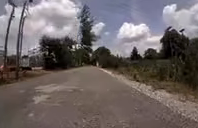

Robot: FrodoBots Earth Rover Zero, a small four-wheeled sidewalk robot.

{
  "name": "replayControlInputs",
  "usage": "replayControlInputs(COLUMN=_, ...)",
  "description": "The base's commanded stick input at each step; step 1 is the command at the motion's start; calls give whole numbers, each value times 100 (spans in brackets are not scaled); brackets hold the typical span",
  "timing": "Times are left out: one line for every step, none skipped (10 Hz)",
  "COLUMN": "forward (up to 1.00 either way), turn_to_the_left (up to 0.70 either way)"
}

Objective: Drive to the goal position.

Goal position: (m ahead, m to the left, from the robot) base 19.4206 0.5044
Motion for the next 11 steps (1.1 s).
replayControlInputs(forward=70, turn_to_the_left=0)
replayControlInputs(forward=70, turn_to_the_left=0)
replayControlInputs(forward=70, turn_to_the_left=0)
replayControlInputs(forward=70, turn_to_the_left=0)
replayControlInputs(forward=70, turn_to_the_left=0)
replayControlInputs(forward=70, turn_to_the_left=0)
replayControlInputs(forward=70, turn_to_the_left=0)
replayControlInputs(forward=70, turn_to_the_left=0)
replayControlInputs(forward=70, turn_to_the_left=0)
replayControlInputs(forward=70, turn_to_the_left=0)
replayControlInputs(forward=70, turn_to_the_left=0)
